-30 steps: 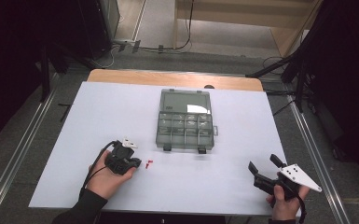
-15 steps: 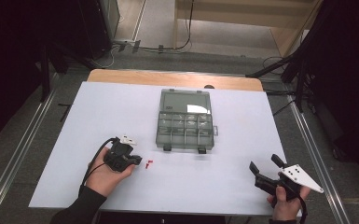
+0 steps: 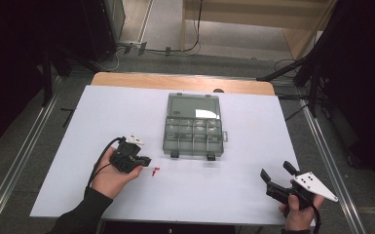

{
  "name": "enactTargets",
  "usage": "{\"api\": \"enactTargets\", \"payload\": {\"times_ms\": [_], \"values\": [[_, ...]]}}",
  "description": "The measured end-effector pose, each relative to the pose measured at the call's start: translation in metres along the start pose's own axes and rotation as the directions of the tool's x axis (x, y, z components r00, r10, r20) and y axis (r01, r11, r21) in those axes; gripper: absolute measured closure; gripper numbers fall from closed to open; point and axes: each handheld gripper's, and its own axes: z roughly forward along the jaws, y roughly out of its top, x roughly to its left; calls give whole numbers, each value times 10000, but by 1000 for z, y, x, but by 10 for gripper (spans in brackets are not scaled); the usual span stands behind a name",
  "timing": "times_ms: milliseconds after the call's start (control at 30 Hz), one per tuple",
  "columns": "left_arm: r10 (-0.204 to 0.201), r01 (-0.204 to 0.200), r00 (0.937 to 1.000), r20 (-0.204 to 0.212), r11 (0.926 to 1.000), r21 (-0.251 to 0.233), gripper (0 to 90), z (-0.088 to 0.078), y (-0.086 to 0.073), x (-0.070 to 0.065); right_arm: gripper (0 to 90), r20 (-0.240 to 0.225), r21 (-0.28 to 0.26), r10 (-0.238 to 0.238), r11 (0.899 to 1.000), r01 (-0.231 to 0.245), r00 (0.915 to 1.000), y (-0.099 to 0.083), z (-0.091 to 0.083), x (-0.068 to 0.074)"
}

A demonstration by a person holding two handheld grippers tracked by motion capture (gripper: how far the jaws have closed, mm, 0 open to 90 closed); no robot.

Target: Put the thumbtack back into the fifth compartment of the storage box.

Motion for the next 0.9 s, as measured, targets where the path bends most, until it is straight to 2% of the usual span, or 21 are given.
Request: {"api": "enactTargets", "payload": {"times_ms": [300,633,667,800,900], "values": [[113,-112,9999,98,9999,-111,851,-2,11,-2,125,-29,12,20,10000,-20,10000,0,0,0],[361,-354,9990,248,9990,-264,851,-2,34,-9,125,-46,51,55,10000,-55,10000,0,0,1],[382,-375,9989,279,9990,-240,852,-1,36,-9,126,-15,-36,-74,10000,74,10000,0,0,0],[412,-404,9985,356,9989,-240,852,1,43,-9,127,-5,43,95,9999,-95,10000,0,0,0],[488,-480,9979,424,9987,-190,851,2,46,-11,127,17,5,-28,10000,28,10000,0,0,-1]]}}
